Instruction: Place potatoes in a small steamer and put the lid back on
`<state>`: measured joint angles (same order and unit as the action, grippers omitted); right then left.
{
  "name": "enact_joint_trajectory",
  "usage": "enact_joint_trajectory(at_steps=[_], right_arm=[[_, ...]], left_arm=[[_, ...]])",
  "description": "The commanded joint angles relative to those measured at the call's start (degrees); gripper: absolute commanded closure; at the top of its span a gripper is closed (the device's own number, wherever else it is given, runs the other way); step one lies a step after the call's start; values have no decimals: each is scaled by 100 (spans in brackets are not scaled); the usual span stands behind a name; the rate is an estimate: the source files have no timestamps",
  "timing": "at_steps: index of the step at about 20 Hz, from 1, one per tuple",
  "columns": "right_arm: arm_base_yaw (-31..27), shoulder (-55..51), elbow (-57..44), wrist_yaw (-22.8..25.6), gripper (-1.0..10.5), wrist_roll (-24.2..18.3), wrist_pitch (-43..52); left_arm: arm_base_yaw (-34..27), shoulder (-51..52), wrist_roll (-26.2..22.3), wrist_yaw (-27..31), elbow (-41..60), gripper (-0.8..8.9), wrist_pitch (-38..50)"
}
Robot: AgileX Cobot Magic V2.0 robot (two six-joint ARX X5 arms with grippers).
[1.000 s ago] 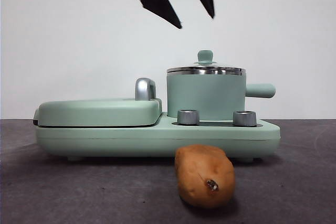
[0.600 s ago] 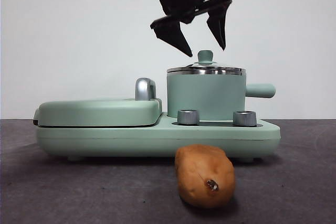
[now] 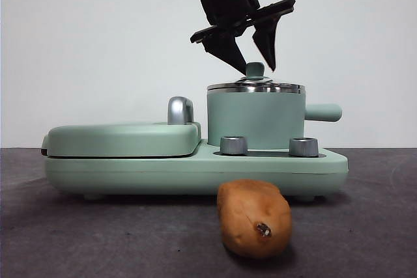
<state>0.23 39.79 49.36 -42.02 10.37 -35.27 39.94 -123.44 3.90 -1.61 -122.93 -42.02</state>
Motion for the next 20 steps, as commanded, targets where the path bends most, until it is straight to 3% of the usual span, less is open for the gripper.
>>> enact_joint_trajectory(at_steps=[1,4,7,10,20], right_arm=[[7,17,96,-11,448,9,46],[7,17,96,-9,448,9,46],[7,17,96,-11,448,9,46],[7,17,96,-11,448,9,46],[7,17,96,0,448,13,46]], left_arm=[[57,-136,20,-22,-186,630,-52],[57,-136,-9,-22,-186,639,-101],[57,-136,-9,-22,-186,746,-39],[57,-133,-15,-22,-284,756,-50],[52,-131,-157,-22,-1880,790,-1222]])
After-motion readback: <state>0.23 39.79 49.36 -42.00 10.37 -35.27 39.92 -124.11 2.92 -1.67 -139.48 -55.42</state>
